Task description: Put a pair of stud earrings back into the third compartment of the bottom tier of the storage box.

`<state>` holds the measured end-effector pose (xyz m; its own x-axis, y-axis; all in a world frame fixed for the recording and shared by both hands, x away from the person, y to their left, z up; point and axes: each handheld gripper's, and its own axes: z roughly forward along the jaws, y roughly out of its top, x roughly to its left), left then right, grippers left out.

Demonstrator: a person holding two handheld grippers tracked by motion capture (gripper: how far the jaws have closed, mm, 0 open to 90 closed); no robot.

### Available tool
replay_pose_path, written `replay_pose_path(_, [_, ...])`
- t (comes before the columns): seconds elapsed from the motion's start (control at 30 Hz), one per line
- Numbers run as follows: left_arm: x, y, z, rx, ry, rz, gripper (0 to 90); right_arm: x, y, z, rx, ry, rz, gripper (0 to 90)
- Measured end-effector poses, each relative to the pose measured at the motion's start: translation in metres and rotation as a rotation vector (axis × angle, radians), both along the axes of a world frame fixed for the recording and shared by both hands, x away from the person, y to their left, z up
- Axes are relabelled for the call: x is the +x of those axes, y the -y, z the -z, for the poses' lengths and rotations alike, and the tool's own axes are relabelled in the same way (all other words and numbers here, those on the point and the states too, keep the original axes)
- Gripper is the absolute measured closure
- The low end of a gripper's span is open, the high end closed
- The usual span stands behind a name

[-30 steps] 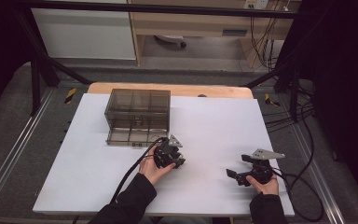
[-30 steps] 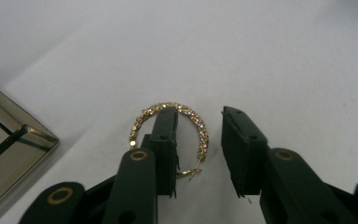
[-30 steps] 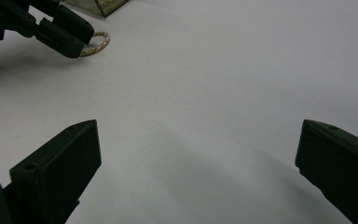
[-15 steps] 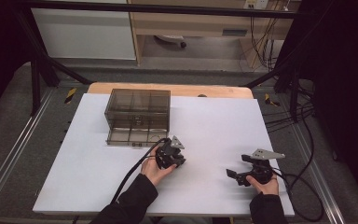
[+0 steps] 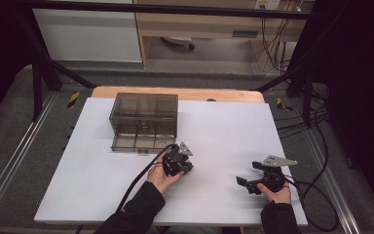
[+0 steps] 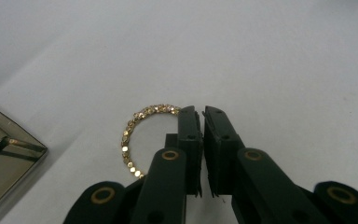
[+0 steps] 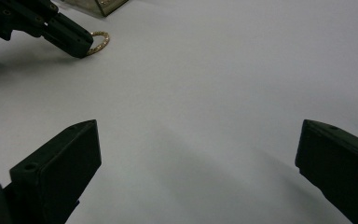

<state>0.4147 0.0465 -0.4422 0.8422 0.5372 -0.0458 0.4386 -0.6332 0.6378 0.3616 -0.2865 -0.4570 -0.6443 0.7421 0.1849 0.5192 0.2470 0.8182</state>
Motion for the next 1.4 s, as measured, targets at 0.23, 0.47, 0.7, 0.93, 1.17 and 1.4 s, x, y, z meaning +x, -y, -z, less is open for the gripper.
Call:
replay_pose_path(0.23, [0.0, 0.0, 0.0, -0.002, -0.004, 0.001, 85.1, 0.0, 0.0, 0.0, 0.0, 0.0, 0.001, 0.8])
replay_pose_path(0.47, [0.002, -0.001, 0.0, -0.007, -0.011, 0.004, 85.6, 0.0, 0.0, 0.0, 0.001, -0.005, 0.0, 0.8])
replay_pose_path(0.7, [0.002, -0.002, -0.001, -0.004, -0.007, 0.009, 85.7, 0.0, 0.0, 0.0, 0.001, -0.001, 0.001, 0.7])
replay_pose_path(0.93, [0.001, -0.006, -0.007, -0.014, 0.003, 0.008, 85.7, 0.0, 0.0, 0.0, 0.0, -0.001, 0.001, 0.7])
replay_pose_path(1.17, [-0.001, -0.01, -0.012, -0.011, 0.004, 0.013, 85.7, 0.0, 0.0, 0.0, 0.001, 0.0, 0.0, 0.8])
replay_pose_path(1.4, [-0.004, -0.011, -0.015, -0.007, 0.005, 0.023, 85.7, 0.0, 0.0, 0.0, 0.0, -0.002, 0.001, 0.8])
